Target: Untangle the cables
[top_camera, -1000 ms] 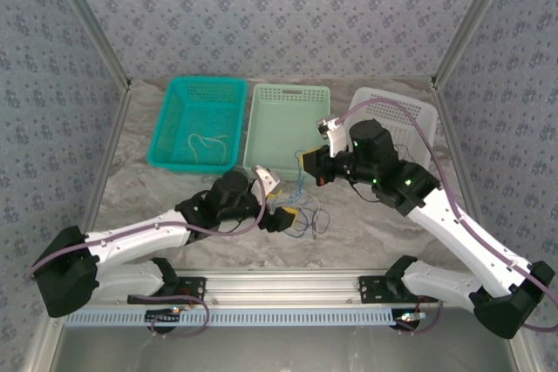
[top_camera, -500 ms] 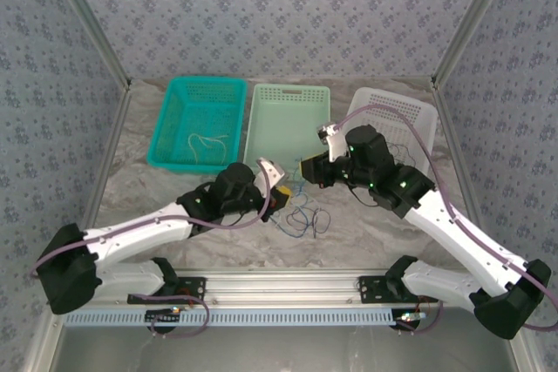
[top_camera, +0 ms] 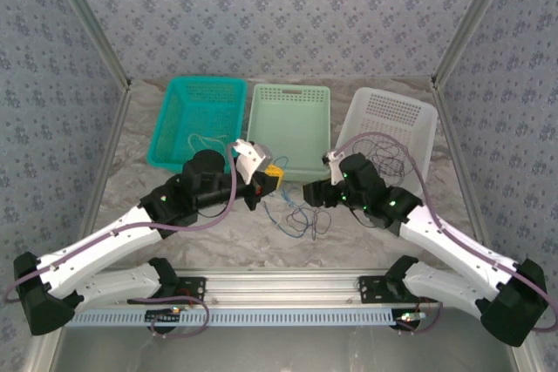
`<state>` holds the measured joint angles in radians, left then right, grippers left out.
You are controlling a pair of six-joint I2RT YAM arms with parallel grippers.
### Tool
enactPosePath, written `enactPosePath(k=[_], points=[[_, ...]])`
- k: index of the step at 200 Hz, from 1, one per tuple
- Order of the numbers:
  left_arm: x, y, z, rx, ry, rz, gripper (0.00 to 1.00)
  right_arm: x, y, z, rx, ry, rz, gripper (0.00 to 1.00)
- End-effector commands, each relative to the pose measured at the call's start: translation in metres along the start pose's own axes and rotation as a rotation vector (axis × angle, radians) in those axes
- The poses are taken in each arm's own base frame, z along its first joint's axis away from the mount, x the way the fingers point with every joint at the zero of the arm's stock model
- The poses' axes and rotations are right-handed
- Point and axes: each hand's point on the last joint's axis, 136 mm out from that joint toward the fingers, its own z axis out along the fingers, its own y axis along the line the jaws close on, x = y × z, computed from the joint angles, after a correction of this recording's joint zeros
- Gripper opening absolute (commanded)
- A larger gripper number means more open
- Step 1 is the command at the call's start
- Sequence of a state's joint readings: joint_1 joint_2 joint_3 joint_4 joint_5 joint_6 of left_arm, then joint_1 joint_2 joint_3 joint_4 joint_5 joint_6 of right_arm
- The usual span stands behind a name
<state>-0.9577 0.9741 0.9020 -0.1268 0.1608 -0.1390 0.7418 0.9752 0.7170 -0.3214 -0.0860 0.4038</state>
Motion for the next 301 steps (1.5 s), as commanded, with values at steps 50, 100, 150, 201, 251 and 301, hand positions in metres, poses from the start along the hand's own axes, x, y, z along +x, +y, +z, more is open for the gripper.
enactPosePath(k=[50,100,150,201,251,301], points=[[-0.045,-0.017,-0.022,0.051,-0.099,-0.007,0.0,0.017,0.021,0.059,-0.007,-0.056,-0.054,0.74],[-0.072,-0.034,-0.035,0.129,-0.171,-0.032,0.0,0.008,0.023,0.086,0.058,-0.097,-0.062,0.82],[-0.096,-0.053,-0.047,0.233,-0.247,-0.059,0.0,0.007,0.022,0.108,0.085,-0.095,-0.046,0.63],[-0.138,-0.06,-0.081,0.228,-0.365,-0.003,0.0,0.049,0.011,0.127,0.093,0.045,-0.031,0.37],[-0.187,-0.062,-0.112,0.171,-0.47,0.072,0.0,0.087,-0.002,0.133,0.115,0.15,0.003,0.12],[-0.216,-0.055,-0.119,0.095,-0.502,0.104,0.0,0.108,-0.015,0.125,0.136,0.187,0.021,0.08]])
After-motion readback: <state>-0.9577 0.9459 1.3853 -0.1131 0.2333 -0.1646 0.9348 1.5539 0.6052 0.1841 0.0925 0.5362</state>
